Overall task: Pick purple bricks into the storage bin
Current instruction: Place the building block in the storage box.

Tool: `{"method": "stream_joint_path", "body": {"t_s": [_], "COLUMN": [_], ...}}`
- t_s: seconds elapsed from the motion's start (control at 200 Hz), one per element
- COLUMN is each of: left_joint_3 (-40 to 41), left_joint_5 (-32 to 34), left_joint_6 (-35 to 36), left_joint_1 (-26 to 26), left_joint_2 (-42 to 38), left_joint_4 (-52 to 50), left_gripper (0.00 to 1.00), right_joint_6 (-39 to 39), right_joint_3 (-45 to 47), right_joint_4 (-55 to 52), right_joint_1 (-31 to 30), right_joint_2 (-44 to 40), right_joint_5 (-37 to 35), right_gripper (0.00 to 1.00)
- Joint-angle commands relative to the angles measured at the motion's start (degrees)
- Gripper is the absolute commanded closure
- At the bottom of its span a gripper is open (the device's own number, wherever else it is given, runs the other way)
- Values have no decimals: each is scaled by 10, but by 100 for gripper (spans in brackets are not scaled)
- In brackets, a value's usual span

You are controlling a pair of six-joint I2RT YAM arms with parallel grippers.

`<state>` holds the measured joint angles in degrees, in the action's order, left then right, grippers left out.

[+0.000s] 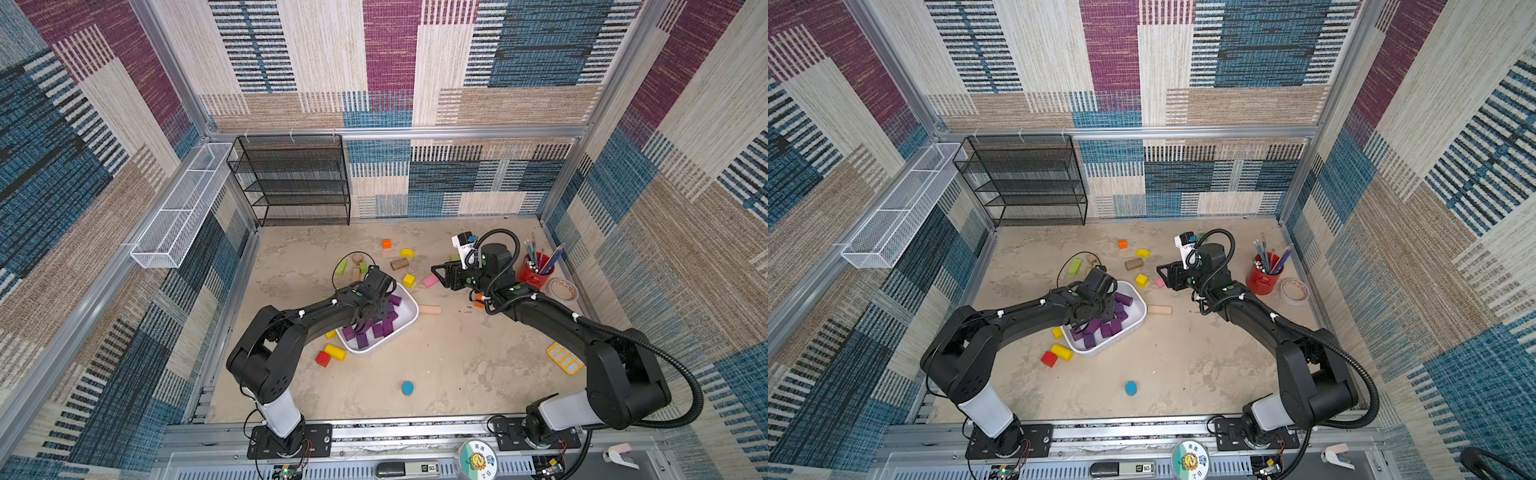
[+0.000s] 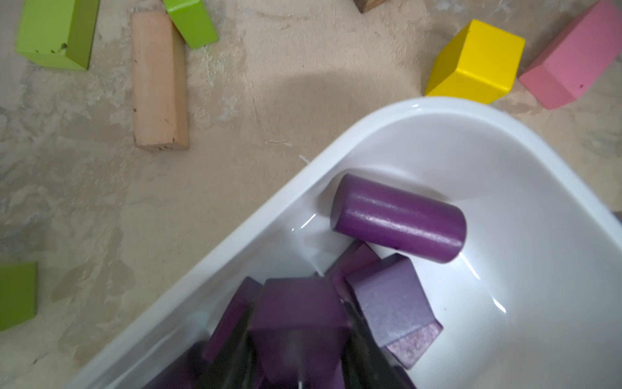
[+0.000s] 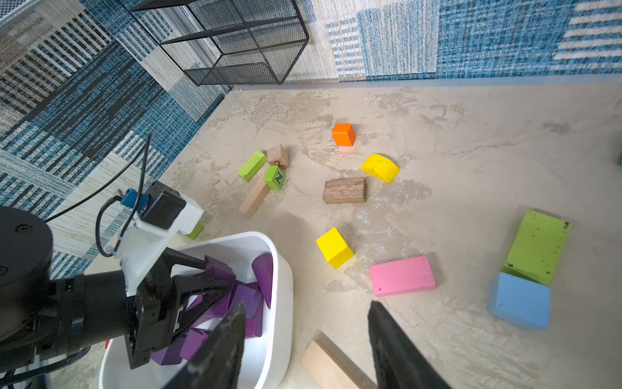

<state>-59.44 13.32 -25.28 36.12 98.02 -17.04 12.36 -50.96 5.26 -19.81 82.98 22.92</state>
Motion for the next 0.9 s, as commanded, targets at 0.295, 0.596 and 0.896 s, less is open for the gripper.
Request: {"method": "stream_joint_path", "body": {"t_s": [0.295,0.596,0.896], "left_joint_3": [-2,2,9], "left_joint_5": [32,63,81], "left_joint_6": [3,5,29], "left_joint_1": [-2,-2,-2], "left_joint_2": [-45,-84,-118], "left_joint_4": [-36,-55,-66], "left_gripper": [37,8,1], "right_joint_6": [-4,-8,-12], "right_joint_3": [3,4,10], "right_joint_4": [24,17,18], "right_joint_1": [0,0,0], "right_joint_2": [-8,-15,-19], "right_joint_5": [-11,-33,-59], "right_gripper": [40,38,33]}}
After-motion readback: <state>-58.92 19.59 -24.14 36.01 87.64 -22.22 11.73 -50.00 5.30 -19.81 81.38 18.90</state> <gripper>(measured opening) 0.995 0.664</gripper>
